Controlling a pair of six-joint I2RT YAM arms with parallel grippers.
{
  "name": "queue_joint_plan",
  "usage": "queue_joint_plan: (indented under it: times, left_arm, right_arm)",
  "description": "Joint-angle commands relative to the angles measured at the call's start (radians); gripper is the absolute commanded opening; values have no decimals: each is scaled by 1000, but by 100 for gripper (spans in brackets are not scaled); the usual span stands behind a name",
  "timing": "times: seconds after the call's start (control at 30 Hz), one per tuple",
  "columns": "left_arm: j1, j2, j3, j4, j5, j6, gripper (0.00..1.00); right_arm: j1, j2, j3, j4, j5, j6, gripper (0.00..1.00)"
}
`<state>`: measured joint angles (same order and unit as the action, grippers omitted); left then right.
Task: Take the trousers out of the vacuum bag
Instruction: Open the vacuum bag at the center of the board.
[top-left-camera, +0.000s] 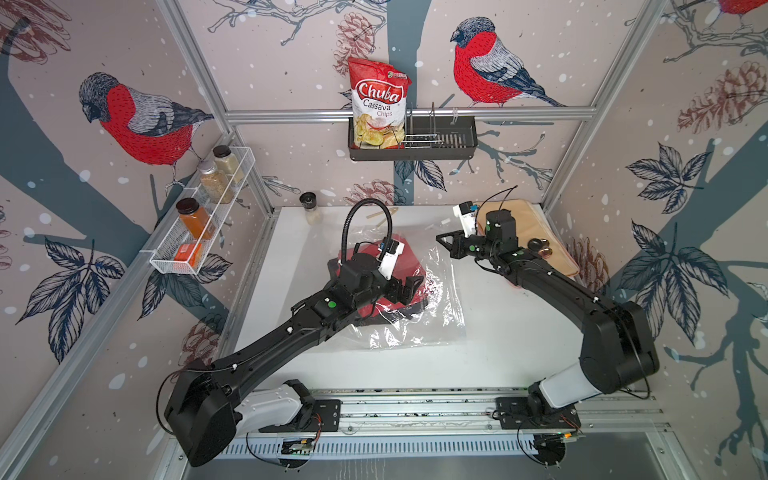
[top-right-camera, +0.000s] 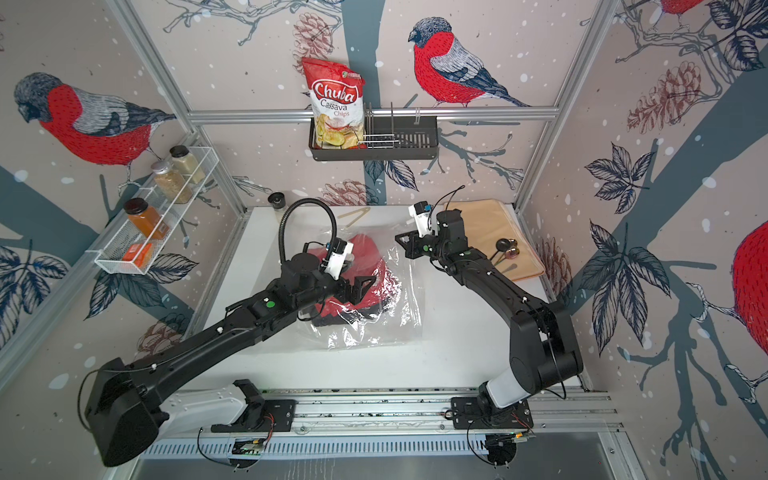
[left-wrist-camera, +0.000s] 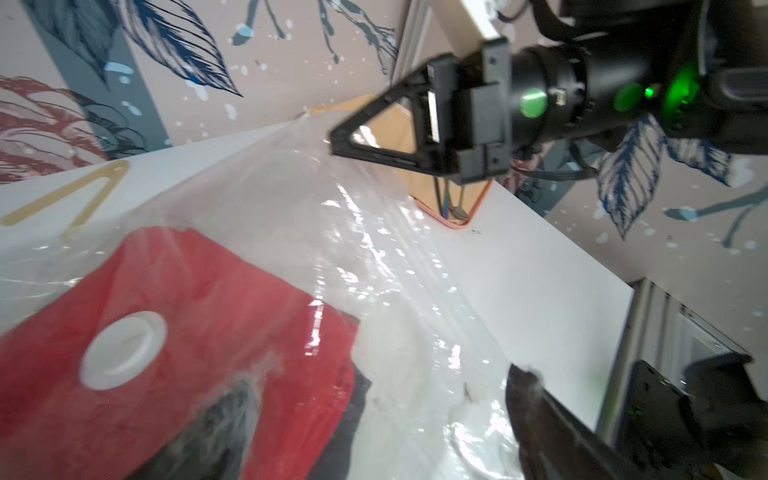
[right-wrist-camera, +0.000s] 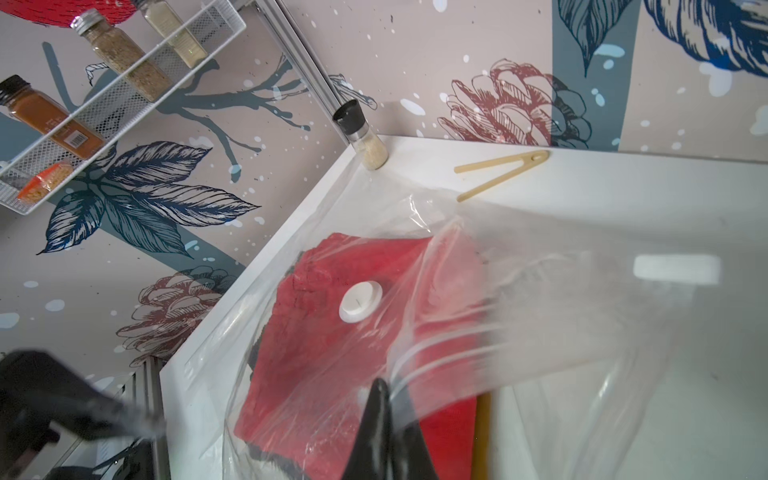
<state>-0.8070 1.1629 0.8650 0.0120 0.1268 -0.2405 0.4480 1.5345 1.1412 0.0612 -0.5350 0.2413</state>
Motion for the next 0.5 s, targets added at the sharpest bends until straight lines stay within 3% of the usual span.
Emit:
queue_joint_plan:
  times: [0.0, 0.2, 0.47]
  left_arm:
    - [-87, -11, 7, -17, -113, -90, 96]
    - [-262, 11, -9, 31, -388, -212, 96]
    - [-303, 89, -64, 167, -572, -368, 94]
  right_arm:
    - [72, -12, 59, -35, 106, 46, 0]
    - [182, -23, 122, -6, 185, 130, 0]
    - [221, -63, 111, 41, 249, 243, 0]
